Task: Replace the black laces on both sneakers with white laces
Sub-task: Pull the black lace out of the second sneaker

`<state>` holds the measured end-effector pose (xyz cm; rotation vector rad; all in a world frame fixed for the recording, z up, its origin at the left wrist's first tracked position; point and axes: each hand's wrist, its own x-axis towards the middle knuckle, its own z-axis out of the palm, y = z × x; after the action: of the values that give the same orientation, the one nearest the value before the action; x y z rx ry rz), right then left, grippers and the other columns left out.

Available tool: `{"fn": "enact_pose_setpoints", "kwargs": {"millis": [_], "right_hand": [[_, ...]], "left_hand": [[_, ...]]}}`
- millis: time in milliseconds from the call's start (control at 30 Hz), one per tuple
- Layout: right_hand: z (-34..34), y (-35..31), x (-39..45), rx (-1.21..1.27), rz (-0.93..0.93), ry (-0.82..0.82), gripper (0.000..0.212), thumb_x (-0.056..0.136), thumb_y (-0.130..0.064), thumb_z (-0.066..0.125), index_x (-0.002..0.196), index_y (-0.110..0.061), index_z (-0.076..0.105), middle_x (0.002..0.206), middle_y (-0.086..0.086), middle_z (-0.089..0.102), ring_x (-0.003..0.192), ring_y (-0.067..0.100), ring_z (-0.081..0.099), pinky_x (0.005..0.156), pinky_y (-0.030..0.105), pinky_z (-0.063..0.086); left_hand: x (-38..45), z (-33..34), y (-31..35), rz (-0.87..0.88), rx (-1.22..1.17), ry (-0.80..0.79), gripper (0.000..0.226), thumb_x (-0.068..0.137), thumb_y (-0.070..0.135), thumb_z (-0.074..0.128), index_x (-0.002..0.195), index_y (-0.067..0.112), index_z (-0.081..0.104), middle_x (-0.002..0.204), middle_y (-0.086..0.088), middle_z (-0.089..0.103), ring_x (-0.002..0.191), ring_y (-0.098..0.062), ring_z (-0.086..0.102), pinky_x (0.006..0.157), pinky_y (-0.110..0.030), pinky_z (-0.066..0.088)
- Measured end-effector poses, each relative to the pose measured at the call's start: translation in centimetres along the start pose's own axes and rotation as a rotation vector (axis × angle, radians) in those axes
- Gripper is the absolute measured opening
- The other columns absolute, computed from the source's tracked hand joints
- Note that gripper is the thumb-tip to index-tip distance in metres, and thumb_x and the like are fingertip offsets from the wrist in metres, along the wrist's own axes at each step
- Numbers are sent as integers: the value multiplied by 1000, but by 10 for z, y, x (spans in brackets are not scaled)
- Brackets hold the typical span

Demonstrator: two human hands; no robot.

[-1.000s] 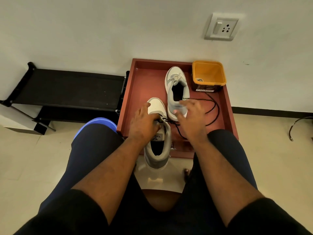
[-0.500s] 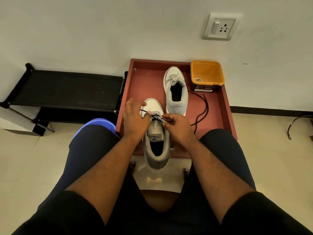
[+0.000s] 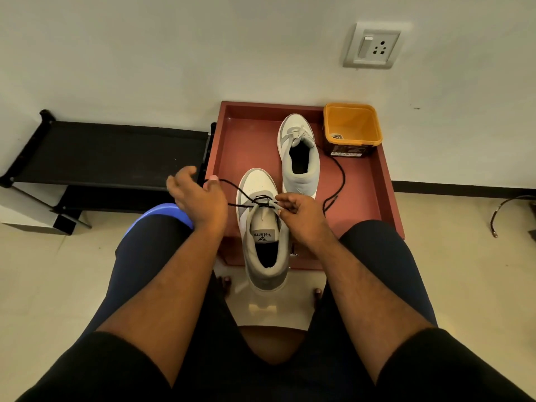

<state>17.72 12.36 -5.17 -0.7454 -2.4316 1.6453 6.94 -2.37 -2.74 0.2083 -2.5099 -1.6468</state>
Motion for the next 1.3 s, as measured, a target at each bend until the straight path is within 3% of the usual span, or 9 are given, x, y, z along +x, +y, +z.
{"fn": "enact_pose_setpoints", "kwargs": {"millis": [100, 200, 333, 600, 867, 1067, 1133, 1200, 1300], "right_hand": [[0, -1, -1, 11, -13, 0, 34, 88, -1, 62, 121, -12, 65, 107, -5, 67, 102, 6, 63, 94, 21, 49], [0, -1, -2, 25, -42, -2, 33, 88, -1, 62, 118, -12, 66, 104, -5, 69, 100, 7, 65, 90, 19, 50], [1, 3, 0, 42, -28, 2, 33, 88, -3, 63, 119, -13, 66, 106, -5, 69, 102, 7, 64, 93, 24, 51], [2, 7, 4, 38, 35, 21, 30, 88, -7, 64, 117, -15, 67, 108, -1, 70, 101, 8, 65, 96, 32, 52], [1, 3, 0, 28, -14, 7, 30, 88, -6, 63, 117, -15, 67, 106, -3, 71, 101, 7, 65, 94, 29, 52], [0, 4, 0, -3, 37, 58, 29, 87, -9, 66, 115, -13, 68, 107, -1, 70, 100, 8, 63, 92, 24, 51], [0, 4, 1, -11, 46, 68, 27, 87, -10, 67, 113, -13, 69, 103, -2, 70, 96, 8, 64, 89, 24, 51], [1, 3, 1, -11, 42, 71, 24, 87, -10, 67, 111, -12, 70, 99, -3, 71, 92, 7, 65, 87, 24, 53], [2, 2, 0, -42, 21, 72, 23, 88, -12, 66, 110, -13, 70, 95, -4, 71, 89, 7, 66, 83, 23, 53]], "left_hand": [[-17, 9, 1, 472, 573, -407, 27, 88, 26, 64, 115, 27, 62, 159, -13, 14, 148, -36, 3, 119, -53, 4], [-36, 20, -4, 528, 794, -615, 23, 92, 40, 58, 114, 34, 63, 162, -3, -3, 146, -35, -17, 114, -56, -9], [-33, 26, -11, 427, 556, -521, 11, 91, 28, 62, 100, 25, 69, 158, 0, 22, 148, -28, 6, 118, -55, 6], [12, -11, 9, -52, -346, 291, 23, 93, 4, 53, 116, 8, 53, 146, -19, 30, 126, -30, 47, 94, -22, 49], [-35, 17, -3, 552, 827, -591, 24, 90, 43, 60, 113, 38, 64, 162, 0, -6, 146, -34, -20, 112, -55, -13], [-16, 8, 1, 232, 134, -194, 13, 89, 5, 59, 99, 8, 66, 141, -12, 45, 135, -31, 39, 108, -29, 29], [-3, -4, 3, 52, -36, 5, 31, 93, 11, 58, 123, 9, 54, 148, -17, 32, 137, -33, 36, 105, -28, 37], [1, -11, 4, -8, 174, -69, 65, 90, 29, 64, 145, 19, 31, 159, -15, 7, 145, -38, 14, 110, -40, 30], [-24, -6, 4, 226, 685, -321, 67, 81, 51, 68, 135, 21, 42, 145, -14, 30, 131, -36, 33, 103, -44, 38]]}}
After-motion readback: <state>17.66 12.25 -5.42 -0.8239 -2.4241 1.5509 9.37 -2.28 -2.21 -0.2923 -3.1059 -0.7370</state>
